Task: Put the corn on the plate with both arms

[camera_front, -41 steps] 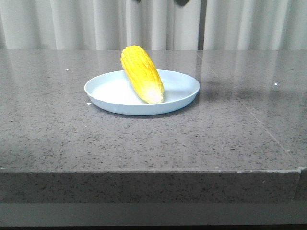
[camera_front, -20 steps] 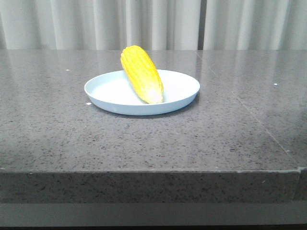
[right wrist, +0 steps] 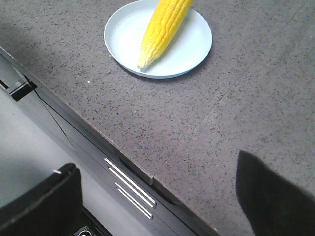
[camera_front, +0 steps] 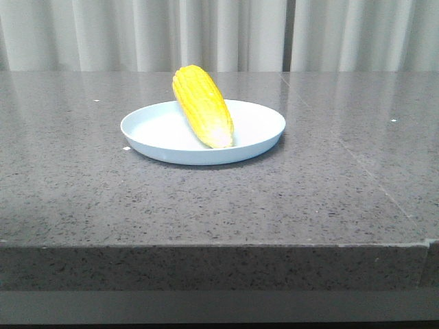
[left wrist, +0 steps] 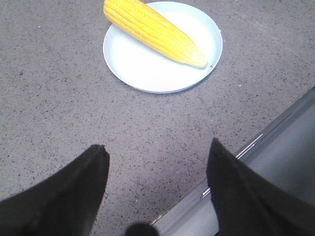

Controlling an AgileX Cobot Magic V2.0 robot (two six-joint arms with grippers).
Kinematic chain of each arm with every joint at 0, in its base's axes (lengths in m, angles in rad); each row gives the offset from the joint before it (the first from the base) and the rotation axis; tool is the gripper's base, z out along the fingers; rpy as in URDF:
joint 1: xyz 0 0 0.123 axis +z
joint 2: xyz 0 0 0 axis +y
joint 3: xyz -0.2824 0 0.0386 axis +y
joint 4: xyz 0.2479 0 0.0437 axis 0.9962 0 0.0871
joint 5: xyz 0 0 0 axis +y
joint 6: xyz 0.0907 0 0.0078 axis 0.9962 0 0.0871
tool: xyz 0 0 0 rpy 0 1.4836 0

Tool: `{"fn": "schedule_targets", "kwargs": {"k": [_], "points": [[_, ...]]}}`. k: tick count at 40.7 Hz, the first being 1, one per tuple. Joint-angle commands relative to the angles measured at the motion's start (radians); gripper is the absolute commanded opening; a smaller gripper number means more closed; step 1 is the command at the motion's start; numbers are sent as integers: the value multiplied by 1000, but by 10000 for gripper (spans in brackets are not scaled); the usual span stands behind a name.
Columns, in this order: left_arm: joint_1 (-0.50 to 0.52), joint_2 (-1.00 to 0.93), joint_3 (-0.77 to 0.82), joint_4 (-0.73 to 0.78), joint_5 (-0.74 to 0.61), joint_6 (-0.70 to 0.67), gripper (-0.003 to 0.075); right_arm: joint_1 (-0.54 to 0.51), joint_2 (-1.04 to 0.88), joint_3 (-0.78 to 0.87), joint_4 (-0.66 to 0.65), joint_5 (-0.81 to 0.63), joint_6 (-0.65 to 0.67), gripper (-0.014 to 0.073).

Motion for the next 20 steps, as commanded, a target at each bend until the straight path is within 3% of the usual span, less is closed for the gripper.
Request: {"fn": "schedule_targets", "kwargs": {"k": [1, 5, 15, 18, 20], "points": [[-5, -6, -24, 8, -71, -10, 418, -1, -9, -18, -5, -56, 0, 649], [-5, -6, -24, 8, -71, -10, 346, -1, -9, -18, -5, -57, 0, 550], [-5, -6, -24, 7, -67, -10, 8, -1, -9, -18, -3, -57, 0, 13], [-5, -6, -24, 7, -67, -10, -20, -1, -9, -18, -3, -57, 0, -75], [-5, -6, -24, 7, -67, -10, -20, -1, -9, -18, -3, -57, 0, -64]]}}
